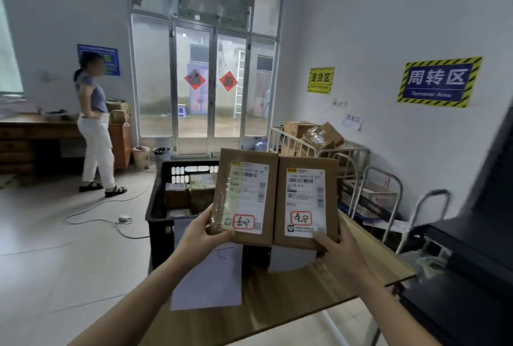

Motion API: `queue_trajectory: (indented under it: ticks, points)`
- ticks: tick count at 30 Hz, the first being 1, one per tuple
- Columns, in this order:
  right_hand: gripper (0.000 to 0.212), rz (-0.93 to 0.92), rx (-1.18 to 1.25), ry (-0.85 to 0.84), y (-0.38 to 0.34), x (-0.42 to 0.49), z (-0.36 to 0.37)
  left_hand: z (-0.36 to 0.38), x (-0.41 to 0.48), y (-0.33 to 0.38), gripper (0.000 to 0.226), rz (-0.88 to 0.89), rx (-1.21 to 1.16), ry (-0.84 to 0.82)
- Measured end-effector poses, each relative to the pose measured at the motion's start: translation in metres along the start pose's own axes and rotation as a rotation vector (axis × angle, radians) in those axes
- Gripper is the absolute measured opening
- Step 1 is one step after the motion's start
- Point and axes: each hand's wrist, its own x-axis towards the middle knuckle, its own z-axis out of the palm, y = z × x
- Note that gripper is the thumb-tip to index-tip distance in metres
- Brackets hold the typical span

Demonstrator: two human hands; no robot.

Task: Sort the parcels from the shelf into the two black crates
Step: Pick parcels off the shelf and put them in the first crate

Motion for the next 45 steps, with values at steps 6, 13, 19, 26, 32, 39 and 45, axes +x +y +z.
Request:
queue_trajectory:
  ticks: [6,13,19,26,32,39,45]
  points:
    - [0.043,0.007,-0.028,-0.063,0.007,0.035,0.063,-0.058,0.009,-0.023,0.066,-0.035,0.030,0.080]
    - [0.057,0.014,-0.039,-0.158,0.010,0.092,0.113,-0.101,0.033,-0.031,0.075,-0.035,-0.010,0.181]
    - [0.046,-0.001,0.013,-0.228,0.013,0.158,0.148,-0.124,0.073,-0.037,0.086,-0.075,0.069,0.263]
    - [0.039,0.124,0.034,-0.303,0.048,0.241,0.174,-0.134,0.136,-0.060,0.075,-0.176,0.092,0.288]
    - [0.030,0.385,-0.105,-0.423,0.099,0.283,0.189,-0.140,0.170,-0.102,0.042,-0.440,0.080,0.219]
    - [0.033,0.745,-0.165,-0.540,0.146,0.308,0.207,-0.143,0.205,-0.143,0.023,-0.737,0.166,0.136]
    - [0.034,0.849,-0.223,-0.557,0.162,0.325,0.225,-0.144,0.230,-0.167,0.035,-0.855,0.128,0.277]
